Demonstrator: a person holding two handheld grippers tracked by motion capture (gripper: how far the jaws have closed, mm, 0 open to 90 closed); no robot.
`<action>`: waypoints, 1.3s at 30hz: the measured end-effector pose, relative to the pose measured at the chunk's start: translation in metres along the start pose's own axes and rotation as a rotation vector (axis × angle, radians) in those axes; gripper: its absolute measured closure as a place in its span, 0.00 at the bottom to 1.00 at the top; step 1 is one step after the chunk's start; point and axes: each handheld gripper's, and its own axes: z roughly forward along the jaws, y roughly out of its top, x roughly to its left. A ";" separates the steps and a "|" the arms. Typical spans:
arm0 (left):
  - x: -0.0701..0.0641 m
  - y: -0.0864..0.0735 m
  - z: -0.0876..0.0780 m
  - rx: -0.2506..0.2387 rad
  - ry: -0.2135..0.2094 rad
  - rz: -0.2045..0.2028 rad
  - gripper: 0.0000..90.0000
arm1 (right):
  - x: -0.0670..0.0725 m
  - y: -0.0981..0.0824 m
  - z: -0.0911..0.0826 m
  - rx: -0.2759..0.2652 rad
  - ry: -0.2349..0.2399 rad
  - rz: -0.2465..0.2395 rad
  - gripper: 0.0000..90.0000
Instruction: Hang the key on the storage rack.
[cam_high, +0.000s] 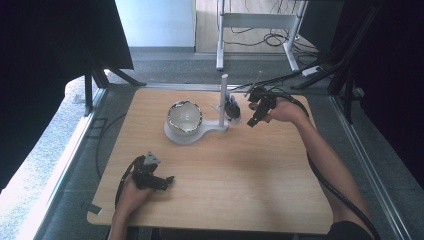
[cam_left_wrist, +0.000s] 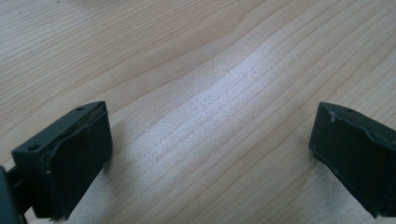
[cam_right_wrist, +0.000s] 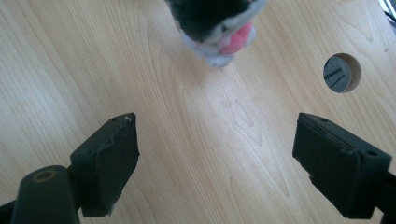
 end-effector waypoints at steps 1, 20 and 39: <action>0.000 0.000 0.000 -0.001 0.001 -0.001 0.00 | 0.001 -0.001 -0.001 -0.001 -0.004 0.001 0.16; 0.000 0.000 0.000 -0.001 0.000 -0.001 0.00 | 0.012 -0.030 -0.023 -0.044 -0.057 -0.002 0.14; 0.000 0.000 0.000 0.002 0.002 0.003 0.00 | 0.031 -0.070 -0.039 -0.107 -0.076 0.000 0.11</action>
